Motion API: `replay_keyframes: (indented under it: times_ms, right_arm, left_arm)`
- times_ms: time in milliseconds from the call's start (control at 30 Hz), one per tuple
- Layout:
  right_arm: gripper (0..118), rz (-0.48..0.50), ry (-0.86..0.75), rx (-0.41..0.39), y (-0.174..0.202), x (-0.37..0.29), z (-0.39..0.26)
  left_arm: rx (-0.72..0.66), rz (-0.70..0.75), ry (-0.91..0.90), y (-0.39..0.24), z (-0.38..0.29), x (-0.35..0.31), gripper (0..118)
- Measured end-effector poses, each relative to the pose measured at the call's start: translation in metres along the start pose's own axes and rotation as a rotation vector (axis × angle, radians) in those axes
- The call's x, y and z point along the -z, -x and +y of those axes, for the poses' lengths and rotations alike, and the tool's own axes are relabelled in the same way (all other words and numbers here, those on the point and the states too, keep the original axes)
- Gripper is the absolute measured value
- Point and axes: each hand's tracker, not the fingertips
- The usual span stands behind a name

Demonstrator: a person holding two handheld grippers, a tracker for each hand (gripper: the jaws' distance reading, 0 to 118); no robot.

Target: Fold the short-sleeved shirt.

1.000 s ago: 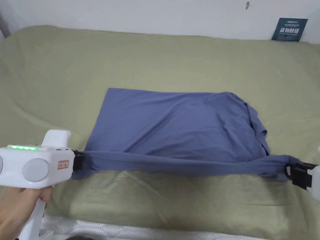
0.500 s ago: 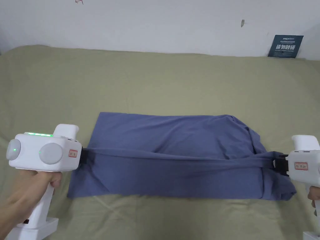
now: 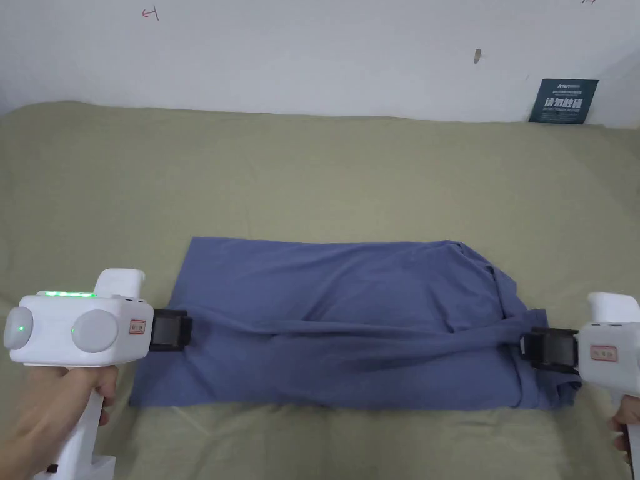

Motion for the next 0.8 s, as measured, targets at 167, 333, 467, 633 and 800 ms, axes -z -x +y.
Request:
replay_keyframes:
  times_ms: [167,333,467,633,800]
  right_arm:
    - [0,0.006,-0.037,-0.003,0.006,-0.040,-0.029]
    - [0,0.015,-0.065,-0.014,0.002,-0.052,-0.051]
    - [0,-0.007,-0.045,0.013,-0.001,-0.052,-0.057]
    - [0,-0.007,-0.013,0.018,-0.004,-0.039,-0.055]
    - [6,0.002,0.007,0.013,-0.005,-0.025,-0.045]
  left_arm:
    - [-0.036,-0.007,-0.050,0.004,-0.032,-0.033,0]
    - [-0.008,-0.025,0.001,0.003,-0.051,-0.035,0]
    - [-0.034,0.017,0.051,0.002,-0.049,-0.017,85]
    - [-0.033,0.087,0.086,-0.004,-0.046,0.010,118]
    - [-0.023,0.014,0.090,-0.015,-0.051,0.009,57]
